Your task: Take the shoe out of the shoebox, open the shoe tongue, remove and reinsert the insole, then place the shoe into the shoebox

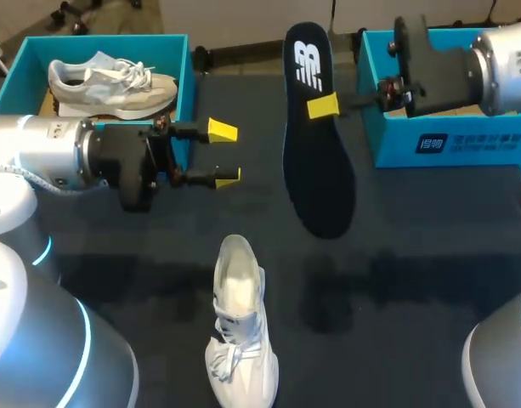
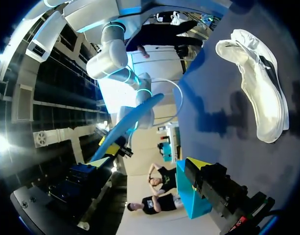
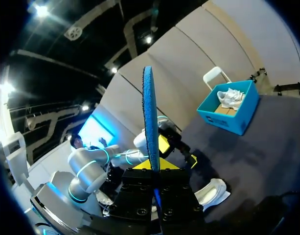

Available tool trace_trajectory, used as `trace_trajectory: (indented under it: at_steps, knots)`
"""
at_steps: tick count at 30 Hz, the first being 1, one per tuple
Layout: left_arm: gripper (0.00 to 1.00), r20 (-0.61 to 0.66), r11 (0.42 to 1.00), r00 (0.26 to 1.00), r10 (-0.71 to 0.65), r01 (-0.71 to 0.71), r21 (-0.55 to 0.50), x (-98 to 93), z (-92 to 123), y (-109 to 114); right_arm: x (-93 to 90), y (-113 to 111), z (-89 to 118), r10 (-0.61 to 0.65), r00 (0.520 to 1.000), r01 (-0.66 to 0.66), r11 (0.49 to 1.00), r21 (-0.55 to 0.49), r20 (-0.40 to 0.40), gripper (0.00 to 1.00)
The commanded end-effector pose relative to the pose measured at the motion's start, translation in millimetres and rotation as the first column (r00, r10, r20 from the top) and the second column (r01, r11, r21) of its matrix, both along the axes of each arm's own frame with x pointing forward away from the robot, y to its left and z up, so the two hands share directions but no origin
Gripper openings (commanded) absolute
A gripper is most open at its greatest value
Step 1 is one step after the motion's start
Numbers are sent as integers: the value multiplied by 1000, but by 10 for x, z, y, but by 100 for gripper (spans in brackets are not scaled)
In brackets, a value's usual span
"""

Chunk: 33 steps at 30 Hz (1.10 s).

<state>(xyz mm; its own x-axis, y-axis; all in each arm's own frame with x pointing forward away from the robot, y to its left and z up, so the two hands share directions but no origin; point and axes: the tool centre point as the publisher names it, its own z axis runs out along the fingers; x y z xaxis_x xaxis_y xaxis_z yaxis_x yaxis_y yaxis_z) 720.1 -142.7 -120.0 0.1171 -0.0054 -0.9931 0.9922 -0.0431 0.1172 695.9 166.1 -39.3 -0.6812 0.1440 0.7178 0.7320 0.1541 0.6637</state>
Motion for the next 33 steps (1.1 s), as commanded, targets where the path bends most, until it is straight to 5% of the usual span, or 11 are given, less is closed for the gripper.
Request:
trace_trajectory:
  at_steps: [1,3,8,13,26,33]
  knots:
    - [100,2,1000,1000,3,-3,-1,-10,-8,-3,56,48,14,10,1000,-10,1000,-8,-3,0]
    - [100,2,1000,1000,3,-3,-1,-10,-8,-3,56,48,14,10,1000,-10,1000,-8,-3,0]
    - [100,2,1000,1000,3,-3,-1,-10,-8,-3,589,192,-197,22,988,-24,1000,-10,-150,0]
    - [100,2,1000,1000,3,-3,-1,-10,-8,-3,829,282,-389,78,971,-93,994,-58,-224,0]
    - [100,2,1000,1000,3,-3,-1,-10,-8,-3,816,353,-631,30,904,-90,989,-120,-427,0]
    - [100,2,1000,1000,3,-3,-1,-10,-8,-3,816,353,-631,30,904,-90,989,-120,-427,0]
